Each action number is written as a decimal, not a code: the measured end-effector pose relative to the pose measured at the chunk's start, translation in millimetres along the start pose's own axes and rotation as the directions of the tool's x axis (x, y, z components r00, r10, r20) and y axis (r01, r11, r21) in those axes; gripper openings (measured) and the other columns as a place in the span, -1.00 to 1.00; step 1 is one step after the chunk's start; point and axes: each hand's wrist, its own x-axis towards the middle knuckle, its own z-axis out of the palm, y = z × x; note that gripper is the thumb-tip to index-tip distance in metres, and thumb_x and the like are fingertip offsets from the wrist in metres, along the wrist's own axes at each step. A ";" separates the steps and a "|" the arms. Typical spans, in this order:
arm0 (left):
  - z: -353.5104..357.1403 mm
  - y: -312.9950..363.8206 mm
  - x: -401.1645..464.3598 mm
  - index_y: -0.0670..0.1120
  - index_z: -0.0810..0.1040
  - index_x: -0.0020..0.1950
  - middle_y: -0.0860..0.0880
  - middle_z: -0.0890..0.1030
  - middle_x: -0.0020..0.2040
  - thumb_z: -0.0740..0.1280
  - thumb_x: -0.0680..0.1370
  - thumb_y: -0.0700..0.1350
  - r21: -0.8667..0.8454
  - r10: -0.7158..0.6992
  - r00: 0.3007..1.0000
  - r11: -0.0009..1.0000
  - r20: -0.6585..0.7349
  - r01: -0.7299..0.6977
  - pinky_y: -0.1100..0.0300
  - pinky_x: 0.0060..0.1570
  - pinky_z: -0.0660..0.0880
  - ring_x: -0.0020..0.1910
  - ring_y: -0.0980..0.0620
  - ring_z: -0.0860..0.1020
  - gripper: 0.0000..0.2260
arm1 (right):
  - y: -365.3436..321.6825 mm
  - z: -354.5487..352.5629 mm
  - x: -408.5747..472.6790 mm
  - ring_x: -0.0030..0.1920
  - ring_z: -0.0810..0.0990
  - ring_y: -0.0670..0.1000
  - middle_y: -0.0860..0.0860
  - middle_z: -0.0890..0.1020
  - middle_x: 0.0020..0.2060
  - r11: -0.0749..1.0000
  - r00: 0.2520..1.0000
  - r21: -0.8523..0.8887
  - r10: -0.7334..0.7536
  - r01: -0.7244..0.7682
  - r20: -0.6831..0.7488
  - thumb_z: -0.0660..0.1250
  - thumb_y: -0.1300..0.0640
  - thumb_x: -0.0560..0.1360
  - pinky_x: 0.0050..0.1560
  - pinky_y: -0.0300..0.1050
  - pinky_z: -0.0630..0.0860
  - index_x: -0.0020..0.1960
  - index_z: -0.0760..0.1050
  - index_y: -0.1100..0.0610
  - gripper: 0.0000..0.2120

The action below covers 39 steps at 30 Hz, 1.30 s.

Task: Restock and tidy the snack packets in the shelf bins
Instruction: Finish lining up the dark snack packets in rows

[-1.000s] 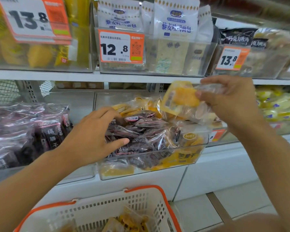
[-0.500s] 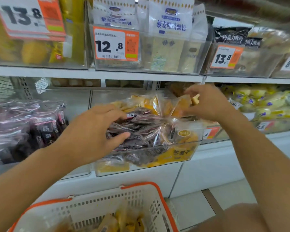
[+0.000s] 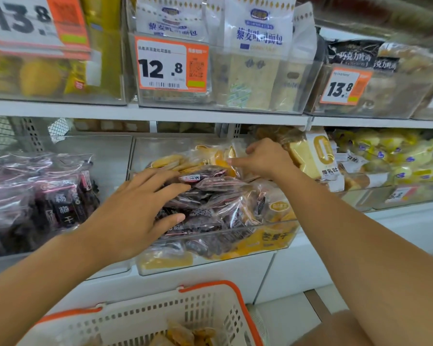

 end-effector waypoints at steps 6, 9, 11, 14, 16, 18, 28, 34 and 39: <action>2.7 -1.7 -1.2 0.16 0.28 0.51 0.14 0.26 0.49 -0.04 0.55 0.33 -0.038 0.000 1.000 0.999 -0.019 0.000 -0.01 0.45 0.28 0.51 0.07 0.17 -0.42 | 1.9 18.9 22.3 0.08 0.65 0.12 0.06 0.67 0.07 0.984 0.988 0.152 0.113 -0.096 -0.108 0.60 -0.01 0.37 0.10 0.02 0.60 0.14 0.63 0.12 -0.59; 2.9 -0.3 -0.3 0.15 0.27 0.52 0.14 0.26 0.49 -0.04 0.55 0.33 -0.045 -0.008 1.000 0.999 -0.028 0.007 -0.03 0.45 0.29 0.52 0.06 0.17 -0.42 | 6.0 16.0 16.8 0.00 0.67 0.06 0.04 0.71 -0.06 0.988 0.976 0.151 0.054 -0.022 -0.211 0.57 0.14 0.40 -0.02 -0.09 0.59 -0.04 0.71 0.13 -0.84; 2.7 1.4 -0.2 0.13 0.27 0.52 0.13 0.27 0.49 -0.01 0.57 0.32 -0.045 -0.016 0.999 0.999 -0.036 0.014 -0.04 0.44 0.29 0.52 0.06 0.17 -0.44 | 6.2 7.1 2.9 -0.10 0.68 0.00 0.03 0.73 -0.17 0.992 0.948 0.059 -0.087 0.110 -0.305 0.50 0.24 0.44 -0.14 -0.19 0.51 -0.14 0.73 0.13 -0.95; 2.9 1.5 -0.7 0.11 0.27 0.51 0.13 0.26 0.50 -0.02 0.57 0.32 -0.041 -0.024 0.999 0.999 -0.038 0.023 -0.04 0.44 0.30 0.52 0.07 0.15 -0.43 | 7.3 -9.6 -25.6 -0.36 0.55 -0.04 0.06 0.66 -0.38 0.970 0.895 -0.062 -0.240 0.234 -0.377 0.41 0.34 0.43 -0.38 -0.26 0.34 -0.26 0.70 0.18 -0.84; 3.2 1.1 -1.1 0.10 0.27 0.51 0.13 0.25 0.52 -0.06 0.54 0.34 -0.038 -0.027 0.999 0.999 -0.038 0.025 -0.02 0.45 0.28 0.52 0.08 0.14 -0.39 | 9.9 -21.6 -44.4 -0.41 0.50 0.01 0.10 0.62 -0.43 0.963 0.867 -0.102 -0.271 0.251 -0.418 0.40 0.37 0.39 -0.39 -0.23 0.36 -0.30 0.65 0.21 -0.86; 3.4 1.2 -1.3 0.10 0.26 0.52 0.13 0.23 0.53 -0.07 0.52 0.35 -0.060 -0.032 0.999 0.998 -0.041 0.030 -0.03 0.47 0.25 0.53 0.08 0.11 -0.37 | 13.6 -34.7 -61.9 -0.35 0.58 0.02 0.07 0.67 -0.37 0.960 0.836 -0.057 -0.267 0.274 -0.479 0.44 0.34 0.39 -0.27 -0.17 0.50 -0.25 0.70 0.20 -0.90; -6.7 5.9 1.1 0.12 0.26 0.51 0.16 0.29 0.49 0.34 0.49 0.26 -0.351 -0.085 0.995 0.934 -0.054 0.061 0.09 0.45 0.24 0.47 0.14 0.22 -0.36 | 31.1 -99.7 -113.4 -0.39 0.52 -0.21 -0.07 0.66 -0.32 0.940 0.791 0.191 -0.116 0.282 -0.601 0.55 0.20 0.42 -0.17 -0.23 0.51 -0.04 0.73 0.12 -0.89; -31.7 21.0 -2.6 0.17 0.15 0.54 0.27 0.24 0.46 0.43 0.26 0.37 -0.631 -0.217 0.970 0.769 -0.105 0.104 0.28 0.33 0.26 0.36 0.29 0.26 -0.07 | 25.3 -131.6 -134.8 -0.36 0.61 -0.09 -0.11 0.72 -0.30 0.719 0.759 0.416 -0.238 0.557 -0.605 0.53 0.25 0.45 -0.29 -0.24 0.58 -0.05 0.69 0.06 -0.86; -63.2 21.6 -18.1 0.10 0.21 0.54 0.10 0.41 0.46 0.68 0.13 0.14 -0.857 -0.130 0.977 0.509 -0.171 -0.082 -0.08 0.27 0.48 0.40 0.05 0.44 0.08 | 6.2 -97.8 -136.5 -0.35 0.61 0.08 -0.03 0.70 -0.34 0.569 0.814 0.583 -0.380 0.580 -0.439 0.49 0.31 0.43 -0.30 -0.09 0.58 -0.11 0.68 0.15 -0.91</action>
